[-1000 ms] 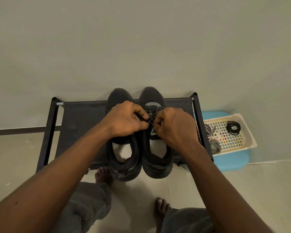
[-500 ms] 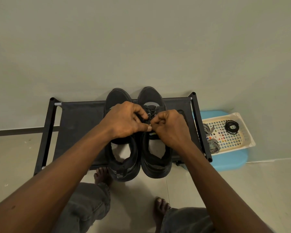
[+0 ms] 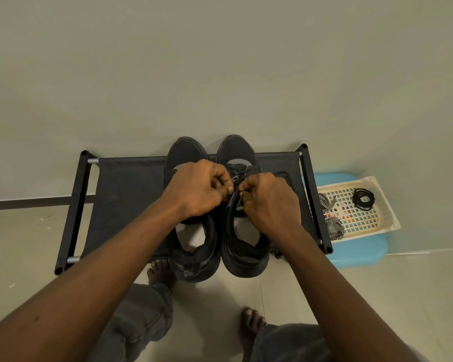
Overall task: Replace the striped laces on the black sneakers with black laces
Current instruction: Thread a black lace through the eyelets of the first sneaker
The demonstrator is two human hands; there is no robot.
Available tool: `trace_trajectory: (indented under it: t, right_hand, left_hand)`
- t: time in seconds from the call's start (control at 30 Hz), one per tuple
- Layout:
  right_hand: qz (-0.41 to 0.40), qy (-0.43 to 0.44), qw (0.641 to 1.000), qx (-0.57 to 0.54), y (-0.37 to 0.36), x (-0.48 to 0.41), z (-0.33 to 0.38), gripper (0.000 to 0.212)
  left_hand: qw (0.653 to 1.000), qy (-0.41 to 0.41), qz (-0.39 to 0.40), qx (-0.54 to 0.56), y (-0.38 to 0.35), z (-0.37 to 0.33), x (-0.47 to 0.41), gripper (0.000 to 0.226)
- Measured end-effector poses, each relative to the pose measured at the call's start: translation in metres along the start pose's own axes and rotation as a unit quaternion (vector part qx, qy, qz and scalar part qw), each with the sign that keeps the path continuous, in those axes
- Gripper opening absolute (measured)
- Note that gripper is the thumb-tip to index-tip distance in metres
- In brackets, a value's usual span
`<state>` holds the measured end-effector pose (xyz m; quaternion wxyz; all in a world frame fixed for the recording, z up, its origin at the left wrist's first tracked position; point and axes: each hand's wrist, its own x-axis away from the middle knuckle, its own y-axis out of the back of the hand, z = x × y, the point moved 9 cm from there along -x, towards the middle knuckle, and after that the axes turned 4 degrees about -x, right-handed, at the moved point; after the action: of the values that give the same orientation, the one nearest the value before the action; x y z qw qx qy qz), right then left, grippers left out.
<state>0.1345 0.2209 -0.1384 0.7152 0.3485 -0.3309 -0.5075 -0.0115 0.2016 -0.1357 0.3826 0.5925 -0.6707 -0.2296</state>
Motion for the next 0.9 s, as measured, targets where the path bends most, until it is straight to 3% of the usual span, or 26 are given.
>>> trace_trajectory:
  t: [0.3,0.53,0.7,0.83,0.9]
  right_hand:
    - [0.031,0.030,0.998,0.041,0.004,-0.005,-0.003,0.018]
    - [0.050,0.050,0.997,0.042,0.001,-0.004,0.000,0.020]
    - [0.052,0.049,0.997,0.034,0.001,-0.004,-0.001,0.021]
    - [0.059,0.058,0.996,0.017,-0.002,-0.004,0.001,0.023]
    - [0.065,0.060,0.996,0.000,-0.002,-0.005,0.001,0.017]
  left_hand:
    - [0.998,-0.015,-0.048,-0.027,0.025,-0.006,0.004,0.011]
    - [0.984,0.016,-0.103,0.141,0.056,0.013,0.019,0.019]
    - [0.935,0.042,-0.180,0.302,0.071,0.019,0.025,0.023]
    - [0.874,0.082,-0.118,0.464,0.041,0.007,0.016,0.021]
    - [0.888,0.097,-0.076,0.443,0.025,0.007,0.009,0.018]
